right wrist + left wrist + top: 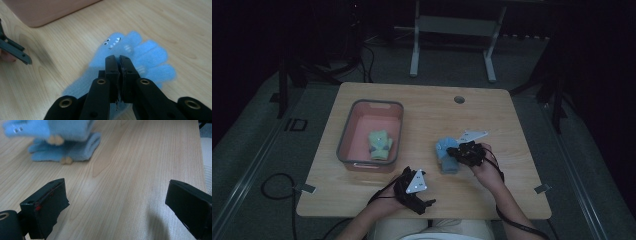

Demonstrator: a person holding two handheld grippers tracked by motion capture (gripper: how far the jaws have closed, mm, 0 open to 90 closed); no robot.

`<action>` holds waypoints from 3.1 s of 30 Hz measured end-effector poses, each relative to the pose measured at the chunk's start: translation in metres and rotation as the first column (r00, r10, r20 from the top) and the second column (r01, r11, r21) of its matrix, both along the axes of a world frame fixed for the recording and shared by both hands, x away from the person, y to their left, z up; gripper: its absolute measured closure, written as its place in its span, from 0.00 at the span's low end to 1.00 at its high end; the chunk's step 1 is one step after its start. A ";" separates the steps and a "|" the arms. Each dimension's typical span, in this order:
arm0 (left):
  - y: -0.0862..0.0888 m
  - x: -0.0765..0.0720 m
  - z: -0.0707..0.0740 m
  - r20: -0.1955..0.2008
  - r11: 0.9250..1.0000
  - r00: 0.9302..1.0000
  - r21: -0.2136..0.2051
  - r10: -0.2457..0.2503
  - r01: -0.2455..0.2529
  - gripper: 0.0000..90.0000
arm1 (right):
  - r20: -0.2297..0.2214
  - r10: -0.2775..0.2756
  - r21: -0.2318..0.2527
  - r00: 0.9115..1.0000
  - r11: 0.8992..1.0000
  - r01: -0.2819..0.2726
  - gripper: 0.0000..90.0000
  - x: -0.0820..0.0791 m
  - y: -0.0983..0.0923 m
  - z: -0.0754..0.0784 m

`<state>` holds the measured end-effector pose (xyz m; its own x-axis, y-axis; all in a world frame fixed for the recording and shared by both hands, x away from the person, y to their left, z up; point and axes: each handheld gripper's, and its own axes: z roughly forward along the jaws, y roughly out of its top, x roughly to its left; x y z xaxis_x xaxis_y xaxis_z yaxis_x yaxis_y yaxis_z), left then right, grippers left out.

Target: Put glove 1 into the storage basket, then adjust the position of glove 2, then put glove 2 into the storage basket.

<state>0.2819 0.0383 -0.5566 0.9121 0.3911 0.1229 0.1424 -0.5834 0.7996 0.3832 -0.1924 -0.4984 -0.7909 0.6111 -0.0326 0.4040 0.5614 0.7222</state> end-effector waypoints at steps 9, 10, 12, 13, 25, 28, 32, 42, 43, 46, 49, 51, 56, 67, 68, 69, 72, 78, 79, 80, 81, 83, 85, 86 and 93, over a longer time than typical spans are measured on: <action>0.000 0.000 0.000 0.002 1.000 1.000 0.003 0.003 -0.003 0.04 | -0.048 -0.001 -0.033 0.999 0.999 0.000 0.96 0.006 0.000 -0.022; 0.000 0.000 0.000 0.003 1.000 1.000 0.003 0.004 -0.004 0.04 | -0.060 -0.004 -0.036 0.998 0.999 0.002 0.96 0.007 0.000 -0.025; 0.000 0.001 -0.001 0.002 1.000 1.000 -0.001 0.011 -0.011 0.04 | -0.061 -0.004 -0.042 0.998 0.999 0.002 0.95 0.009 -0.001 -0.027; 0.001 0.001 -0.001 -0.003 1.000 1.000 -0.005 0.014 -0.014 0.04 | -0.066 -0.006 -0.042 0.998 0.999 0.003 0.95 0.010 -0.002 -0.029; -0.003 -0.001 0.006 0.072 0.999 0.996 -0.012 0.047 -0.046 0.04 | -0.042 -0.008 0.014 0.999 1.000 0.008 0.55 0.004 -0.006 -0.026; -0.006 -0.001 0.009 0.053 0.999 0.997 -0.004 0.049 -0.048 0.04 | -0.002 -0.016 0.042 1.000 0.999 0.016 0.28 -0.002 -0.013 -0.019; -0.011 -0.003 0.012 0.033 1.000 0.999 -0.007 0.022 -0.022 0.04 | 0.021 -0.038 0.074 0.999 0.997 0.036 0.15 -0.006 -0.022 -0.013; -0.018 -0.002 0.018 0.048 1.000 0.999 -0.001 0.019 -0.019 0.05 | 0.107 -0.085 0.156 0.991 0.985 0.068 0.16 -0.008 -0.048 0.004; -0.020 -0.001 0.019 0.046 1.000 0.999 0.000 0.014 -0.014 0.05 | 0.108 -0.087 0.156 0.990 0.985 0.069 0.16 -0.008 -0.048 0.005; -0.023 0.002 0.023 0.055 1.000 0.998 0.003 0.006 -0.006 0.05 | 0.122 -0.089 0.170 0.988 0.983 0.067 0.17 -0.008 -0.050 0.007; -0.025 0.007 0.026 0.040 1.000 0.999 0.002 0.005 -0.005 0.05 | 0.139 -0.095 0.178 0.986 0.982 0.069 0.17 -0.007 -0.052 0.008; -0.027 0.010 0.028 0.031 1.000 1.000 0.001 0.006 -0.006 0.06 | 0.130 -0.101 0.192 0.986 0.979 0.075 0.17 -0.007 -0.054 0.009; -0.029 0.017 0.034 0.056 1.000 0.998 -0.017 -0.001 0.002 0.06 | 0.045 -0.158 0.236 0.986 0.961 0.143 0.14 -0.004 -0.060 0.011; -0.058 0.037 0.031 0.120 0.992 0.989 0.103 -0.083 0.070 0.08 | 0.068 -0.174 0.196 0.982 0.968 0.158 0.27 0.007 -0.054 0.011; -0.061 0.039 0.030 0.120 0.990 0.988 0.115 -0.095 0.081 0.09 | 0.062 -0.179 0.191 0.982 0.968 0.164 0.28 0.010 -0.052 0.010; -0.065 0.041 0.029 0.116 0.988 0.988 0.126 -0.104 0.090 0.10 | 0.059 -0.182 0.190 0.981 0.967 0.168 0.31 0.013 -0.051 0.009; -0.071 0.047 0.026 0.125 0.980 0.983 0.161 -0.135 0.115 0.15 | 0.052 -0.185 0.177 0.981 0.969 0.173 0.39 0.020 -0.048 0.006; -0.077 0.056 0.019 0.166 0.965 0.971 0.224 -0.173 0.133 0.32 | -0.010 -0.188 0.143 0.982 0.972 0.187 0.51 0.032 -0.044 -0.005; -0.078 0.057 0.018 0.171 0.962 0.969 0.236 -0.179 0.136 0.34 | -0.023 -0.188 0.135 0.982 0.973 0.189 0.52 0.033 -0.043 -0.007; -0.078 0.058 0.017 0.173 0.961 0.969 0.243 -0.179 0.134 0.36 | -0.039 -0.184 0.125 0.982 0.974 0.188 0.53 0.035 -0.042 -0.011; -0.080 0.059 0.016 0.172 0.959 0.969 0.251 -0.179 0.132 0.38 | -0.044 -0.189 0.121 0.981 0.974 0.193 0.53 0.036 -0.041 -0.013; -0.081 0.062 0.014 0.170 0.956 0.968 0.259 -0.185 0.137 0.43 | -0.069 -0.194 0.118 0.978 0.972 0.202 0.51 0.040 -0.039 -0.019; -0.082 0.064 0.012 0.162 0.952 0.968 0.270 -0.194 0.146 0.46 | -0.080 -0.210 0.106 0.975 0.970 0.217 0.47 0.042 -0.036 -0.023; -0.082 0.066 0.011 0.157 0.950 0.968 0.276 -0.195 0.147 0.47 | -0.085 -0.210 0.107 0.974 0.970 0.218 0.47 0.044 -0.035 -0.025; -0.082 0.075 0.010 0.158 0.948 0.970 0.289 -0.185 0.134 0.71 | -0.133 -0.227 0.107 0.965 0.964 0.242 0.42 0.054 -0.027 -0.033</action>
